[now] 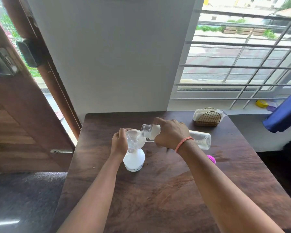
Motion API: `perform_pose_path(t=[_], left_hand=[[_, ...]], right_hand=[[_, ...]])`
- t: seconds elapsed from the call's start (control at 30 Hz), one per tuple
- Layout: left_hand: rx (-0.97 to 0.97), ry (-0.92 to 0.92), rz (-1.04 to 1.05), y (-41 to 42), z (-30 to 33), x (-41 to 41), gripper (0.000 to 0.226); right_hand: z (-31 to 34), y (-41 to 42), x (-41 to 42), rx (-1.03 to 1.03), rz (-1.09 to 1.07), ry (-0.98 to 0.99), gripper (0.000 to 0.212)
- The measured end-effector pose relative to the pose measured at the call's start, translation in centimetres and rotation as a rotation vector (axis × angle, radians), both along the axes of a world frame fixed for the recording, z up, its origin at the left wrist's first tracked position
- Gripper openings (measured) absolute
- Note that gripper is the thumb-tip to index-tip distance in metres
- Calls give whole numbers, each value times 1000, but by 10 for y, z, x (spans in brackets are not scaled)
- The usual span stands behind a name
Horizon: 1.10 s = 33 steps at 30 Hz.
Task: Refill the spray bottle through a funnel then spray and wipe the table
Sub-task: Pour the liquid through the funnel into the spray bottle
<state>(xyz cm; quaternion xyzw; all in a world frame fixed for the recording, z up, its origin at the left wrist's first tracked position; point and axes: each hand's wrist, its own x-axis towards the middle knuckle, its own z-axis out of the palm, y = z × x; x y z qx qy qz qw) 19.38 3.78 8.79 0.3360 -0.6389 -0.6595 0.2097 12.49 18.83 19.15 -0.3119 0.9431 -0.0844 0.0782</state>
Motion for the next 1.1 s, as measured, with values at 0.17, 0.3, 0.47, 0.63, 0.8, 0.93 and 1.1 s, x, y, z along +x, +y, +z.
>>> perform_pose_path(t=[0.17, 0.3, 0.47, 0.63, 0.8, 0.93, 1.1], left_hand=[[0, 13, -5, 0, -1, -1, 46], [-1, 4, -15, -2, -5, -1, 46], [21, 19, -32, -3, -7, -1, 44], [20, 0, -21, -3, -7, -1, 43], [19, 15, -6, -1, -5, -2, 45], [52, 15, 2, 0, -3, -1, 44], [67, 6, -12, -3, -6, -1, 41]], right_hand=[[-6, -2, -1, 36, 28, 85, 48], [-11, -4, -1, 56, 40, 148, 48], [-14, -5, 0, 57, 50, 180, 49], [-17, -8, -1, 49, 46, 212, 53], [-27, -13, 1, 35, 95, 333, 54], [-34, -16, 4, -26, 155, 463, 52], [-42, -21, 4, -115, 215, 638, 44]])
